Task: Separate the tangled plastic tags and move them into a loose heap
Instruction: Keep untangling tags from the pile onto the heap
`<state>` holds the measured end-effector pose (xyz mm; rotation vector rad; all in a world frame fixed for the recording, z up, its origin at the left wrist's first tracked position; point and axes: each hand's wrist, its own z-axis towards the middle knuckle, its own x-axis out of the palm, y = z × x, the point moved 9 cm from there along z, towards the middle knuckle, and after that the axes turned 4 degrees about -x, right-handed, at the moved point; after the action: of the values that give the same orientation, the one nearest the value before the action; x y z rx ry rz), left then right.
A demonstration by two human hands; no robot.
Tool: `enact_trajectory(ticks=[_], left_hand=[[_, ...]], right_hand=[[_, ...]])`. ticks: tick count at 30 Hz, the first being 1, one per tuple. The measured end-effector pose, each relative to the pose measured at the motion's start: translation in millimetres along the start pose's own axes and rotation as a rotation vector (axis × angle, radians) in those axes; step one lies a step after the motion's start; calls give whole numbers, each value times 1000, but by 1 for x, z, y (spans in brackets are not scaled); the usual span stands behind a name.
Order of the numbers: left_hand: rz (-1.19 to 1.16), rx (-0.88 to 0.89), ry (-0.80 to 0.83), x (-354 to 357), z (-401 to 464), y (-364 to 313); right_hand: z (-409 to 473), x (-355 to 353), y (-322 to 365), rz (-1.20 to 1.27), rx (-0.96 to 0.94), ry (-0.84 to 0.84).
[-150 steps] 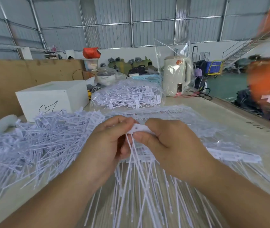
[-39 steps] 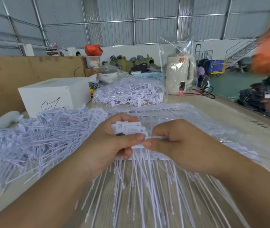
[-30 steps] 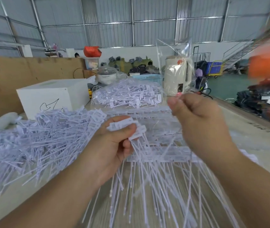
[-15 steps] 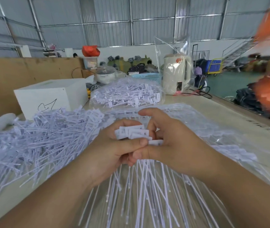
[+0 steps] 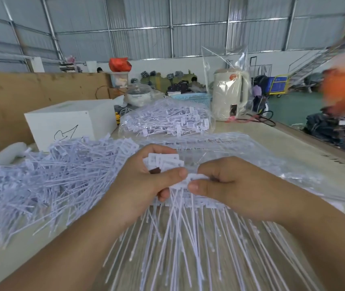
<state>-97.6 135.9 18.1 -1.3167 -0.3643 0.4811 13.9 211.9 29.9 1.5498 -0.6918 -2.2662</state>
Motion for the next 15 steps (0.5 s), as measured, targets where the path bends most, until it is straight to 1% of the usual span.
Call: enact_trajectory(ticks=[2, 5, 10, 11, 13, 14, 15], left_hand=[[-27, 36, -32, -3, 0, -5], [-102, 88, -89, -4, -1, -10], [-231, 80, -186, -5, -6, -13], [-279, 52, -206, -5, -7, -10], [-385, -23, -237, -5, -8, -3], [-408, -49, -240, -4, -9, -1], [-408, -59, -242, -3, -9, 1]], right_hand=[[0, -4, 4, -4, -20, -67], [-1, -14, 6, 47, -18, -226], [-4, -19, 18, -11, -43, -421], [-7, -25, 18, 20, -29, -499], [-18, -47, 8, 177, 6, -708], [-24, -58, 4, 248, 5, -784], [-26, -65, 2, 280, -13, -802]])
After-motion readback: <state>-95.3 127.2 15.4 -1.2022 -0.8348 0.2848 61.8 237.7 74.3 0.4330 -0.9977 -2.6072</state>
